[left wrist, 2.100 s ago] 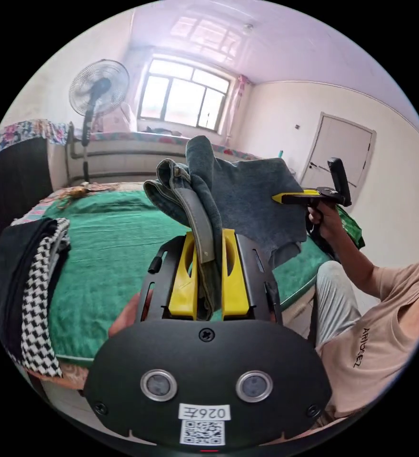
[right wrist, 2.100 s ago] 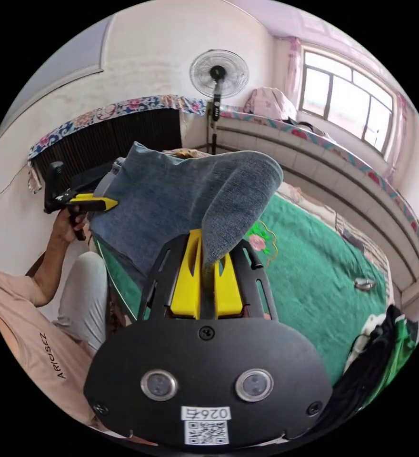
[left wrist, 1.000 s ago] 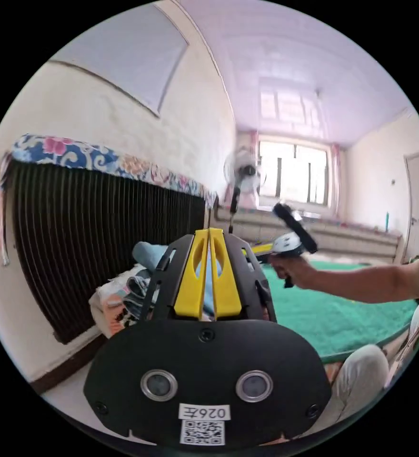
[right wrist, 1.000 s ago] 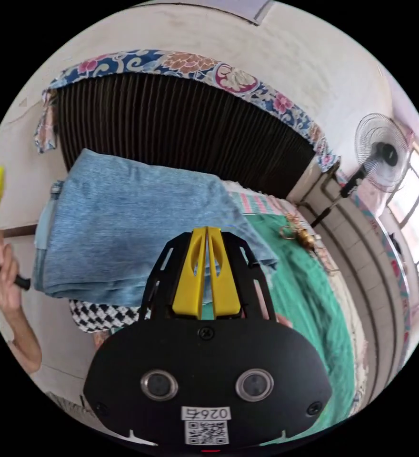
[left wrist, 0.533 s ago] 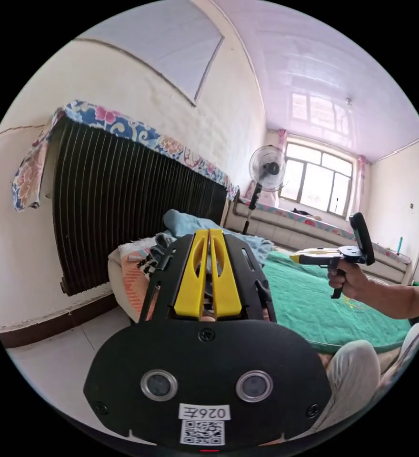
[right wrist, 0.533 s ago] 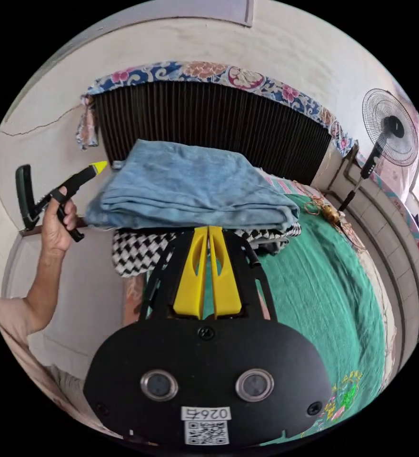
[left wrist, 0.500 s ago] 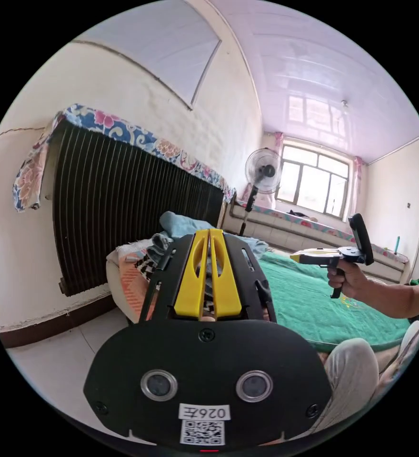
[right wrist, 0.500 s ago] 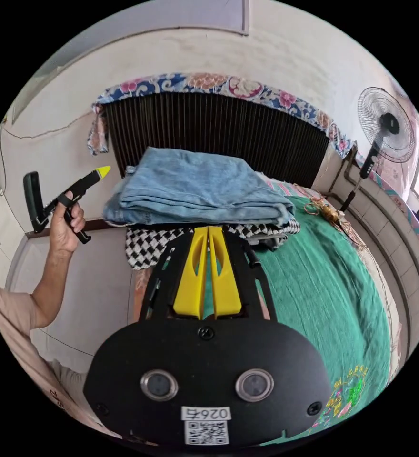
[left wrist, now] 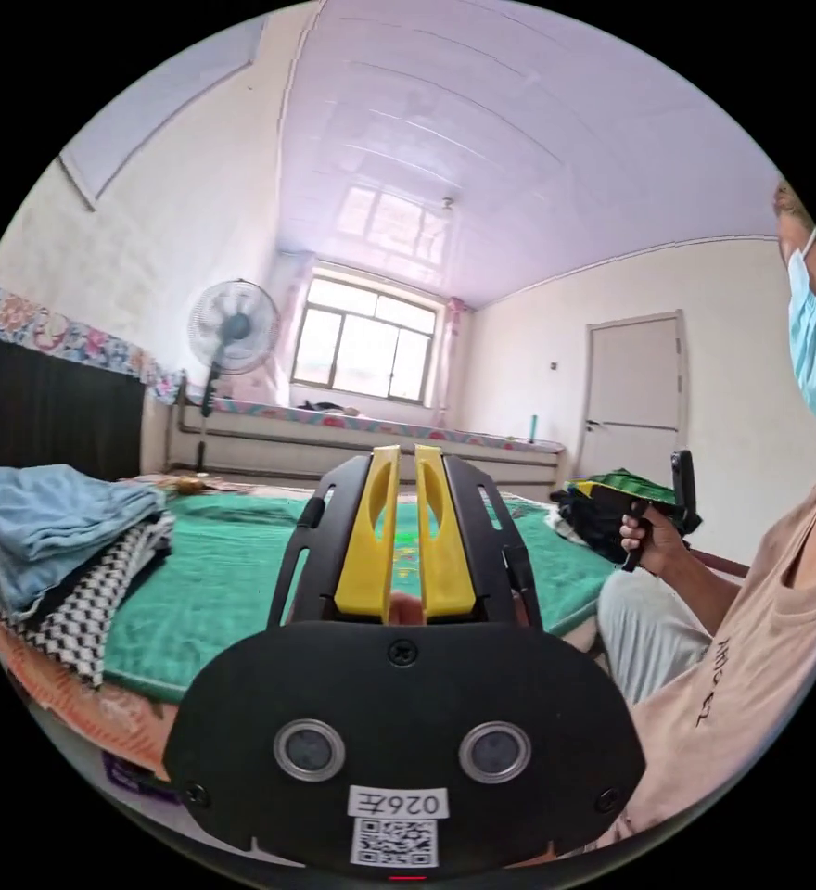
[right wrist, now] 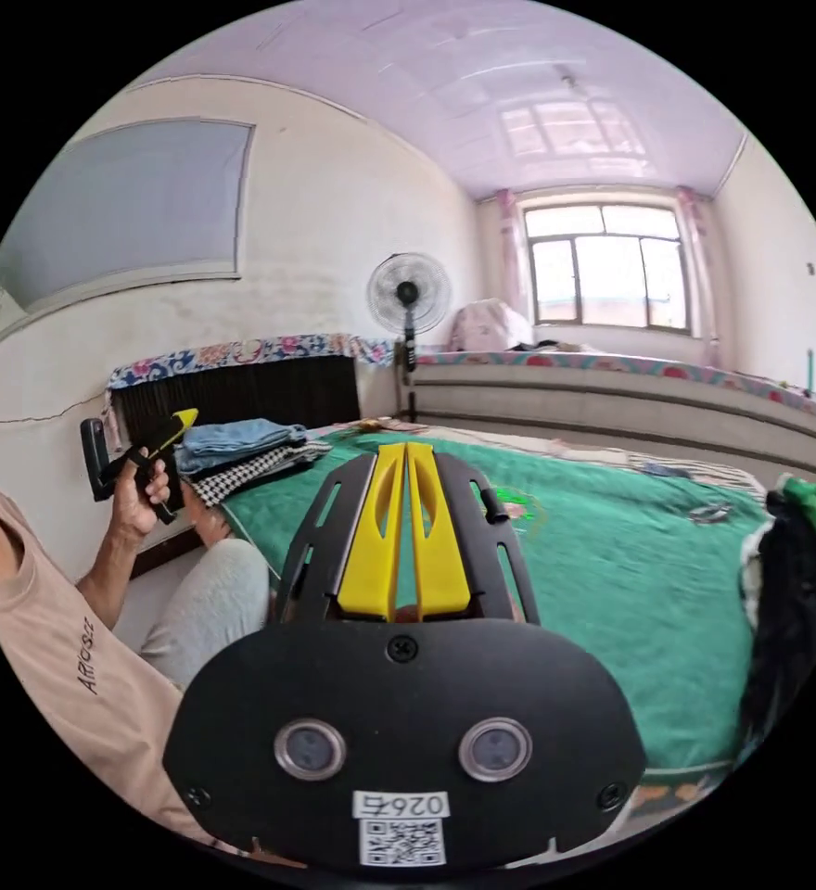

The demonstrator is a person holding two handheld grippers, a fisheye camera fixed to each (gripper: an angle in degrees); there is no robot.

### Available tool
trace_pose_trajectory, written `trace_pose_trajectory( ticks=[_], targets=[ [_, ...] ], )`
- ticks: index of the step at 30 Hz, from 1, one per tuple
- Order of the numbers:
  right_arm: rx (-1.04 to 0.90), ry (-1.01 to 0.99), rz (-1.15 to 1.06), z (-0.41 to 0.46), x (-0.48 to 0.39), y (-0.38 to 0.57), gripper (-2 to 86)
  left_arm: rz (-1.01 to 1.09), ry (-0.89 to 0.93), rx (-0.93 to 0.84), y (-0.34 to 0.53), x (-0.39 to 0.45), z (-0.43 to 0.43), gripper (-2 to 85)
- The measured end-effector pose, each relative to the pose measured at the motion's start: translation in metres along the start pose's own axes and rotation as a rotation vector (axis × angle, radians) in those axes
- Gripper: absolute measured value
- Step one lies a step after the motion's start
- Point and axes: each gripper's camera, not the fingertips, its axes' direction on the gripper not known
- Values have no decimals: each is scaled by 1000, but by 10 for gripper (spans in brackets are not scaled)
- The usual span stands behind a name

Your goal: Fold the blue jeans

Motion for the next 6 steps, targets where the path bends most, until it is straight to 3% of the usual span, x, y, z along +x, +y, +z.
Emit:
trace_pose_trajectory(
  ticks=[2, 6],
  targets=[
    [-11, 158, 15, -69, 32, 22, -10, 61, 230, -98, -8, 46, 64, -5],
    [-34, 326, 80, -158, 75, 55, -9, 149, 481, -293, -8, 126, 162, -9]
  ],
)
